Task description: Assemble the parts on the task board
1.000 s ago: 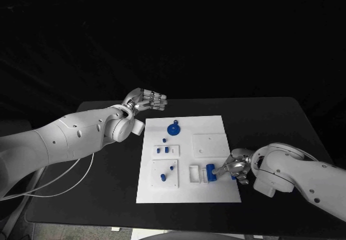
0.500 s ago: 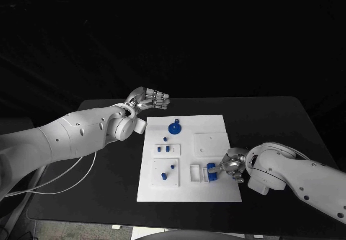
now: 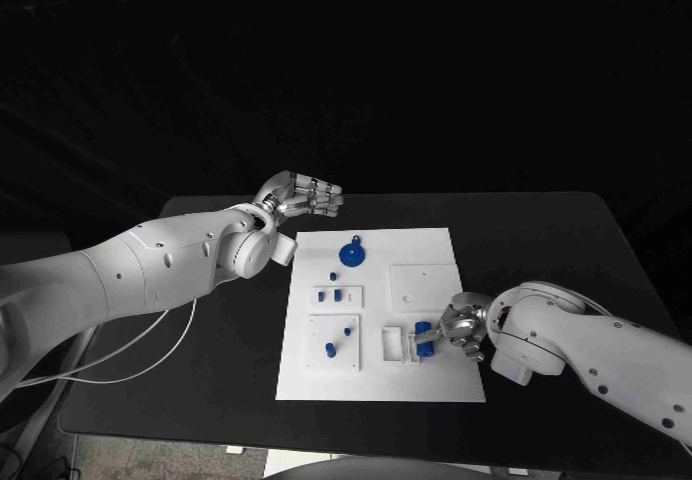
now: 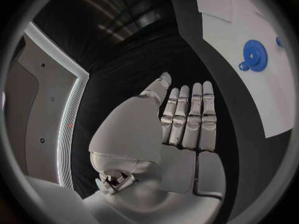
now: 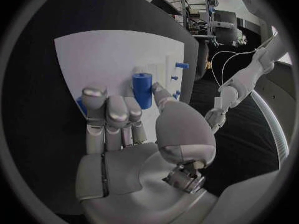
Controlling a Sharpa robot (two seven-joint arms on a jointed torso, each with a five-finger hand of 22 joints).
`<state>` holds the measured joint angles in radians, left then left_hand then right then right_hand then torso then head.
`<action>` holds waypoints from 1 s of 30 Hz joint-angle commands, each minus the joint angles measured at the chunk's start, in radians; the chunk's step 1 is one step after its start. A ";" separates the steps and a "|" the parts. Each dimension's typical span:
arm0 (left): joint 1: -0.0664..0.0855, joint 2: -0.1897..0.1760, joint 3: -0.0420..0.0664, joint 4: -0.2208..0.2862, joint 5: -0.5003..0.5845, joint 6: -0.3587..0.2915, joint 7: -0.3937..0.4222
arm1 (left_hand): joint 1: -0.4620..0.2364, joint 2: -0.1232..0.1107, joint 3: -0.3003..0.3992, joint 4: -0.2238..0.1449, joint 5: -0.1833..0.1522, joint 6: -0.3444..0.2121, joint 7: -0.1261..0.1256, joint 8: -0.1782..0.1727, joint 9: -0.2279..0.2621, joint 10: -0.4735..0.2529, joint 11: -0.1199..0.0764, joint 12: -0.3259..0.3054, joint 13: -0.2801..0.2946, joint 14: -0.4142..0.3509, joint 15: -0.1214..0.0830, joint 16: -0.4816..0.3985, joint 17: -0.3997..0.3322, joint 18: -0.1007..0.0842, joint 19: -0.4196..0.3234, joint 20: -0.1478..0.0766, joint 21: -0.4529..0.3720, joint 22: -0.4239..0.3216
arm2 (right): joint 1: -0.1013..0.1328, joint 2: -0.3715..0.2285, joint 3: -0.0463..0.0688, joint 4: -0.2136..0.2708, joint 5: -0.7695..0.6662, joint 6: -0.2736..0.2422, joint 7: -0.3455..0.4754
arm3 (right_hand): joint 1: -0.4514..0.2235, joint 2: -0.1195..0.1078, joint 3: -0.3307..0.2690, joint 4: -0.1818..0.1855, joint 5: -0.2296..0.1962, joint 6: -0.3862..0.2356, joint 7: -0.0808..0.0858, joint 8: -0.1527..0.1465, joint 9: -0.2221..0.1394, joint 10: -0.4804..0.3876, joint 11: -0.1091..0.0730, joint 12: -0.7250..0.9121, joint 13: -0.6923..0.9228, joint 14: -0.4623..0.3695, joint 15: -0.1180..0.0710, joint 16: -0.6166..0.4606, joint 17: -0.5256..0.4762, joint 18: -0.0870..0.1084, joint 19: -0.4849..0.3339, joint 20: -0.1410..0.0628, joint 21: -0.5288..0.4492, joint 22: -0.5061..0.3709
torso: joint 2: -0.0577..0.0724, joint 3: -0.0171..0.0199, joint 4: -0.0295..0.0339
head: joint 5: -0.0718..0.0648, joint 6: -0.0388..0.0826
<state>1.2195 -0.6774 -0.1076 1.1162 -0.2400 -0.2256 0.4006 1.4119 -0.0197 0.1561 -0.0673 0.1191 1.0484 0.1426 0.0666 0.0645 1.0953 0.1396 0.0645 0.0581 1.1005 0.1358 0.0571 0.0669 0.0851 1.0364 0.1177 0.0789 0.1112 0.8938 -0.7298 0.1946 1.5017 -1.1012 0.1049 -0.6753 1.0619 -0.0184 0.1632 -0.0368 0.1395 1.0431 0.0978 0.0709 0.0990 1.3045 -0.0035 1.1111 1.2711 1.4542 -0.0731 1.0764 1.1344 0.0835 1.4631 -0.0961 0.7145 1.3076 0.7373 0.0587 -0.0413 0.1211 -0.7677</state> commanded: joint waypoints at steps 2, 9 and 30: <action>0.000 0.001 0.001 0.004 0.006 0.010 0.010 | -0.004 0.007 -0.006 0.003 -0.003 -0.002 -0.002 -0.003 0.000 -0.003 -0.001 -0.003 0.000 -0.003 0.001 0.004 0.000 -0.005 0.005 0.003 0.002 -0.003 | -0.015 0.004 -0.021 -0.021 -0.022 0.019 -0.049 | 0.000 0.039 -0.002 -0.040 0.003 0.000 0.001 -0.008 -0.012 0.003 0.002 0.007 0.002 0.004 0.003 0.006 0.001 0.012 0.056 0.005 0.000 0.074 | 0.000 -0.0010 -0.0004 | 0.002 -0.002; 0.000 0.000 0.001 0.004 0.006 0.009 0.009 | -0.004 0.007 -0.006 0.003 -0.003 -0.002 -0.002 -0.003 0.000 -0.003 -0.001 -0.003 0.000 -0.003 0.001 0.004 0.000 -0.005 0.005 0.003 0.002 -0.003 | -0.015 0.005 -0.029 -0.028 -0.023 -0.003 -0.048 | 0.009 0.059 0.075 -0.096 0.015 0.034 -0.009 -0.008 -0.014 0.003 -0.005 0.006 0.002 0.004 -0.001 0.003 0.000 0.008 0.055 0.001 -0.001 0.074 | 0.000 -0.0002 -0.0003 | 0.002 -0.001; 0.000 -0.004 0.001 0.007 0.006 0.009 0.009 | -0.002 0.007 -0.005 0.003 0.000 -0.002 -0.002 -0.003 0.000 -0.003 -0.001 -0.003 0.000 -0.003 0.001 0.004 0.000 -0.005 0.006 0.003 0.002 -0.005 | -0.015 -0.039 -0.026 0.096 0.040 -0.215 -0.012 | -0.008 0.056 0.070 -0.088 0.070 0.118 -0.037 -0.008 -0.016 0.039 -0.024 0.017 0.013 0.008 -0.014 -0.004 -0.008 -0.006 0.057 -0.012 0.012 0.072 | 0.000 -0.0009 -0.0017 | 0.008 -0.002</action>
<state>1.2195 -0.6826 -0.1076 1.1197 -0.2397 -0.2256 0.4002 1.4119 -0.0197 0.1538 -0.0650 0.1191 1.0484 0.1426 0.0666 0.0645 1.0953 0.1396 0.0645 0.0580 1.1005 0.1357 0.0571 0.0669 0.0852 1.0364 0.1177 0.0788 0.1073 0.8794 -0.7680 0.1683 1.5867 -1.0822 -0.0505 -0.6772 1.0476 0.0325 0.2398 -0.1226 0.2074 1.1480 0.0679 0.0557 0.0761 1.3317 -0.0234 1.1268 1.2831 1.4628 -0.0780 1.0764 1.1273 0.0681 1.4668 -0.0999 0.7198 1.3075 0.7381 0.0590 -0.0430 0.1281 -0.7697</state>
